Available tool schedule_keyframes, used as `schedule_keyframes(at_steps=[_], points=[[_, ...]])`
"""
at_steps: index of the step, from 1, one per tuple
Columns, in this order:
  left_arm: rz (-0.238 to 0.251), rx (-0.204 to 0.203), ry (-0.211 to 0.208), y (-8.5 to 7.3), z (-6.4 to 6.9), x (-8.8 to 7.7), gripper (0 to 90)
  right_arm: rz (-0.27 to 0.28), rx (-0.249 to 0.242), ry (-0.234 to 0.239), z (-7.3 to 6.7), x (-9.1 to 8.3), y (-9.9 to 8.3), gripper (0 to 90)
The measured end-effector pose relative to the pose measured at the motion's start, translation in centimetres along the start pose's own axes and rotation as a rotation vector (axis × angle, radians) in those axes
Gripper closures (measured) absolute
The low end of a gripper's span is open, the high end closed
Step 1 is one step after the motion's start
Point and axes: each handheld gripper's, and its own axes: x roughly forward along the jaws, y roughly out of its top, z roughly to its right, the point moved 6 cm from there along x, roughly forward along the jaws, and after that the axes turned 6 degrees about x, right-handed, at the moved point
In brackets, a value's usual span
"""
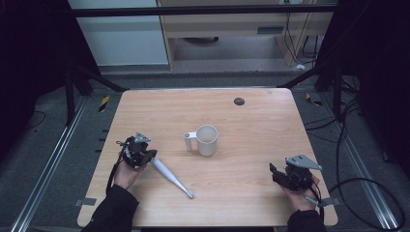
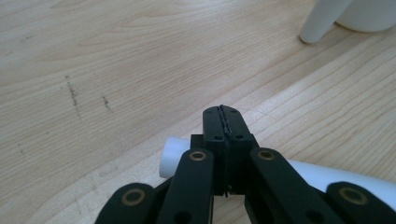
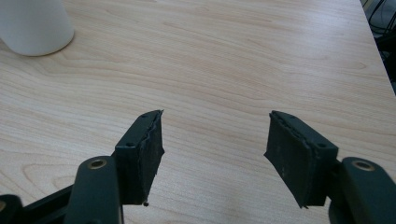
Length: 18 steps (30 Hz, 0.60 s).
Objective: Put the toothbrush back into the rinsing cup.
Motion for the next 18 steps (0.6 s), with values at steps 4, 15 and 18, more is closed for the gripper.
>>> schedule_keyframes(at_steps=[4, 15, 18], points=[[-0.015, 0.007, -0.01, -0.2, 0.15, 0.38, 89.0, -0.003, -0.001, 0.0, 0.0, 0.01, -0.03, 36.0], [-0.037, 0.015, -0.024, -0.59, 0.35, 0.47, 89.0, -0.007, -0.009, -0.005, 0.04, 0.04, -0.09, 35.9], [-0.045, 0.014, -0.028, -0.79, 0.45, 0.48, 89.0, -0.009, -0.008, -0.006, 0.05, 0.03, -0.12, 35.8]])
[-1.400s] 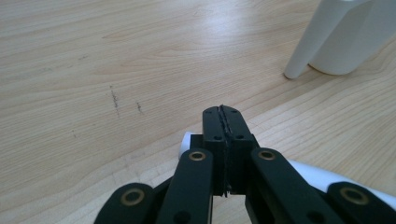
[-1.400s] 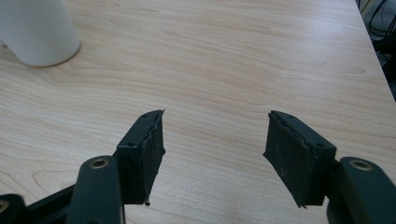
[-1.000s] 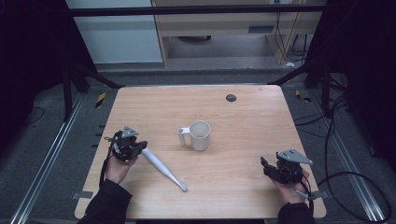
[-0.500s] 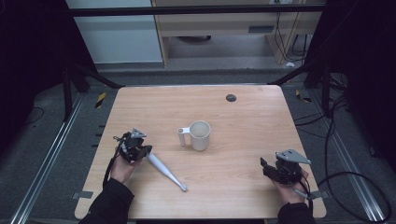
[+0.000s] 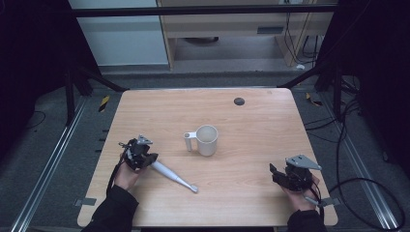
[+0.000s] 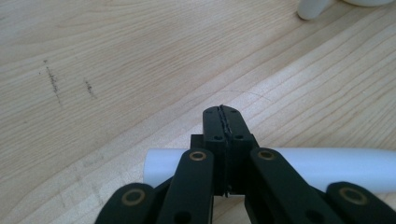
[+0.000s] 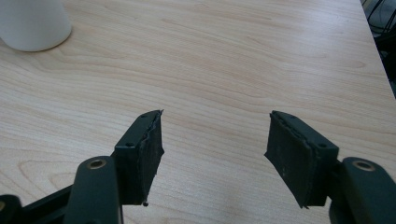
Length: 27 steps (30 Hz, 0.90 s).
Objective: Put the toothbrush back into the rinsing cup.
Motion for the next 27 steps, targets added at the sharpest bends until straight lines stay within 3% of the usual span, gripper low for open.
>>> schedule_keyframes(at_steps=[27], points=[[-0.019, 0.015, -0.02, -1.1, 0.7, -1.0, 89.0, -0.006, -0.004, -0.006, 0.1, 0.0, -0.1, 35.5]])
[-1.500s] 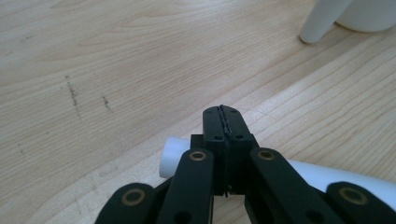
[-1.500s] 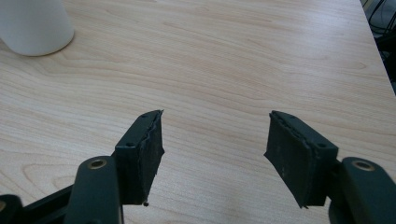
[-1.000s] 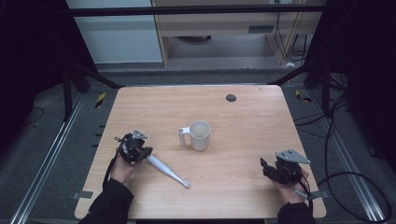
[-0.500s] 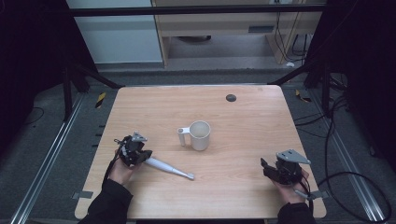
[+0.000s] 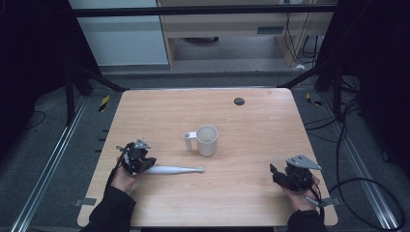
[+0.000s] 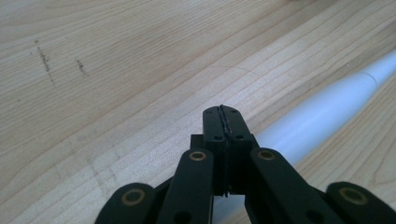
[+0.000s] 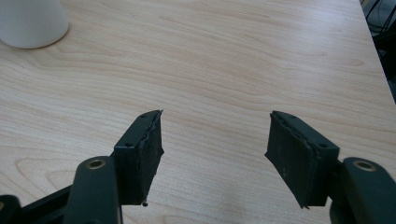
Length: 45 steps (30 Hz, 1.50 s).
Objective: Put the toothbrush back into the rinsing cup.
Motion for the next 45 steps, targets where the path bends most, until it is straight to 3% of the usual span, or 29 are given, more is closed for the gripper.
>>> schedule_keyframes(at_steps=[33, 41, 45], points=[[-0.013, 0.02, -0.02, -0.8, 0.6, -0.7, 87.9, -0.001, -0.001, -0.005, 0.1, -0.1, 0.0, 35.4], [0.036, 0.027, 0.003, 0.0, 0.0, -2.4, 72.1, 0.0, -0.004, -0.008, 0.2, -0.1, 0.0, 35.3], [0.056, 0.031, -0.01, 0.4, -0.1, -3.1, 61.2, 0.001, -0.003, -0.008, 0.1, -0.1, 0.0, 35.2]])
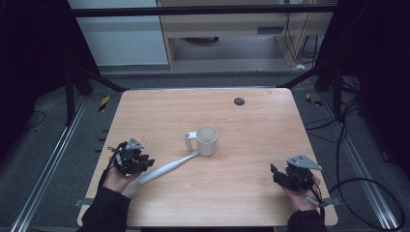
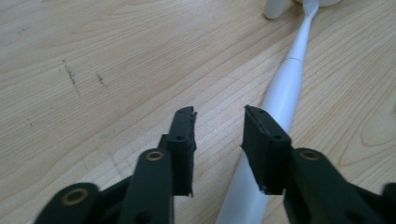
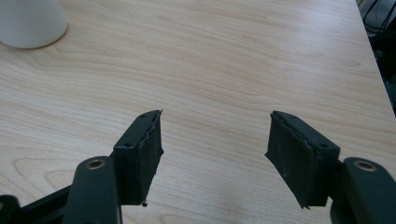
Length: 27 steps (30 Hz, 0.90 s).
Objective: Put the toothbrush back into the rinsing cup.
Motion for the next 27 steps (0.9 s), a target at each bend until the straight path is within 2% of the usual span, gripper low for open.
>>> schedule_keyframes(at_steps=[2, 5, 7, 22, 24, 27], points=[[-0.003, 0.007, -0.009, 0.2, 0.0, -0.2, 53.4, 0.0, -0.002, 0.0, 0.0, 0.0, 0.0, 35.1], [-0.004, 0.018, -0.017, 0.4, -0.1, -0.4, 47.9, 0.0, -0.005, 0.0, 0.0, 0.0, 0.0, 35.0], [-0.005, 0.019, -0.036, 0.7, 0.1, -0.5, 44.4, 0.001, -0.004, 0.001, 0.0, 0.0, 0.0, 34.9], [0.008, 0.105, -0.076, 4.2, 1.3, -1.3, 36.2, -0.004, -0.009, 0.002, 0.0, 0.1, 0.1, 34.0], [0.006, 0.109, -0.076, 4.7, 1.5, -1.4, 35.4, -0.005, -0.005, 0.003, 0.0, 0.1, 0.1, 33.8], [0.0, 0.112, -0.096, 5.5, 1.8, -1.0, 34.0, -0.008, -0.012, 0.003, 0.1, 0.1, 0.1, 33.6]])
